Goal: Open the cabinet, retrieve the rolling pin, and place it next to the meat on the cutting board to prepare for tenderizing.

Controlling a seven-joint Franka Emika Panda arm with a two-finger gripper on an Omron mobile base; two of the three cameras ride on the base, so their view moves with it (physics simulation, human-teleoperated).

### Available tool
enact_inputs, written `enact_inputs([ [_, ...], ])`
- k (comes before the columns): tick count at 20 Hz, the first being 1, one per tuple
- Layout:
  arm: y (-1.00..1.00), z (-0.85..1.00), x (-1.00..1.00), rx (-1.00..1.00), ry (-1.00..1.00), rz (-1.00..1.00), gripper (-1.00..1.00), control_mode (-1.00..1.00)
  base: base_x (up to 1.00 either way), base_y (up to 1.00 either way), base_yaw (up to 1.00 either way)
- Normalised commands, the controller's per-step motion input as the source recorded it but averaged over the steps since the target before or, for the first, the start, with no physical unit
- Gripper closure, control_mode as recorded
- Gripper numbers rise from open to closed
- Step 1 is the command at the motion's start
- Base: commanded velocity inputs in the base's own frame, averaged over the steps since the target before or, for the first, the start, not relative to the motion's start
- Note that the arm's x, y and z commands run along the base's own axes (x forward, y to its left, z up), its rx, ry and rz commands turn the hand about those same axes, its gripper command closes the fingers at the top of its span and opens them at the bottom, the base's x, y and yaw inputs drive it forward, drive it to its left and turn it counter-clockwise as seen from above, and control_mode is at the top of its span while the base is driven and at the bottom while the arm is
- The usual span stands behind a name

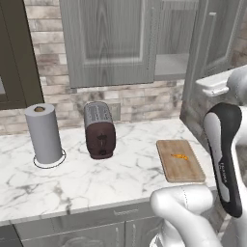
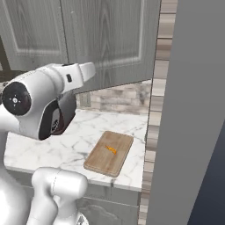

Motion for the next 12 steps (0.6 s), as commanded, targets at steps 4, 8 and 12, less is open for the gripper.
enact_inputs([
  [4, 0.89, -0.02, -0.76, -0.19, -0.06, 0.02, -1.0, -1.0, 0.0, 0.0, 0.0],
  [8, 1.0, -0.04, -0.41, -0.25, -0.03, 0.0, -1.0, -1.0, 0.0, 0.0, 0.0],
  [12, 0.89, -0.19, 0.06, -0.22, -0.03, -0.02, -1.0, -1.0, 0.0, 0.0, 0.0],
])
